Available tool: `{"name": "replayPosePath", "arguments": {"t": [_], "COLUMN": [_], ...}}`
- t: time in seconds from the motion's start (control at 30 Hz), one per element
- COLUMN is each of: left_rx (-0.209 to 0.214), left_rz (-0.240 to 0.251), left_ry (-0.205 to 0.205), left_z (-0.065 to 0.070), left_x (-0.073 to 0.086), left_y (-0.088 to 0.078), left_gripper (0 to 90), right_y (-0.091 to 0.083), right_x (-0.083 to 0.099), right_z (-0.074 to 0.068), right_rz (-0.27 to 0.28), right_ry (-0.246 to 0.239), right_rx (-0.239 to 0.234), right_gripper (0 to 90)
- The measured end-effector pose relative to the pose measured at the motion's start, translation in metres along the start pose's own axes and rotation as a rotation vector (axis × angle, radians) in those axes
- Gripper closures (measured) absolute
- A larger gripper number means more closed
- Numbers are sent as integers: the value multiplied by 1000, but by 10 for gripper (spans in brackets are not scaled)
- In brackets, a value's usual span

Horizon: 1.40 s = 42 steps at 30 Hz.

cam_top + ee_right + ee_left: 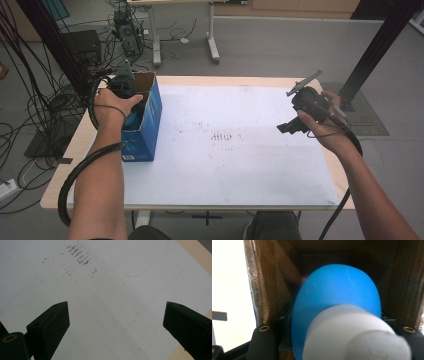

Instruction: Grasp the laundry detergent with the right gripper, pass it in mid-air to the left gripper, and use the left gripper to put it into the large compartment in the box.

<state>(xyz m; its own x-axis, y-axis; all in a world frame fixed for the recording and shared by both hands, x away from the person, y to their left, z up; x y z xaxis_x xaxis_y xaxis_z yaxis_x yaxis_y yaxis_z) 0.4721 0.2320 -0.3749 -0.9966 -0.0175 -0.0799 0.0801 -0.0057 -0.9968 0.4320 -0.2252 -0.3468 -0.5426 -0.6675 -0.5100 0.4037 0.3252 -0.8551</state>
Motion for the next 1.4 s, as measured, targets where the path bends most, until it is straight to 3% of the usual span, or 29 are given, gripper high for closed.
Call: {"name": "replayPosePath", "arguments": {"t": [1.4], "left_rx": [4], "left_rz": [4], "left_ry": [-4], "left_z": [-1], "left_x": [-1], "left_y": [0], "left_gripper": [357], "right_y": [-2], "right_x": [-3], "right_z": [-1], "right_rz": [-8], "right_ry": [-5], "right_rx": [8], "right_gripper": [68]}}
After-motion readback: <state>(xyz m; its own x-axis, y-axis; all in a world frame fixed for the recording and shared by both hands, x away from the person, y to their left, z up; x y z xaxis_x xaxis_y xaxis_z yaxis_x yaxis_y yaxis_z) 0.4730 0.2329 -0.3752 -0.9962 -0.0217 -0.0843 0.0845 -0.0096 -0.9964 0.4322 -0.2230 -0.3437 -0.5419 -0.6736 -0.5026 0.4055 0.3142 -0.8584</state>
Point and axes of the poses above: each handheld gripper's, and its own axes: y roughly forward along the jaws, x roughly out of its underside, z roughly to its right, the point moved 10 cm from there along y, roughly forward along the jaws, and after that the axes turned 1 degree about y, right-handed, at the moved point
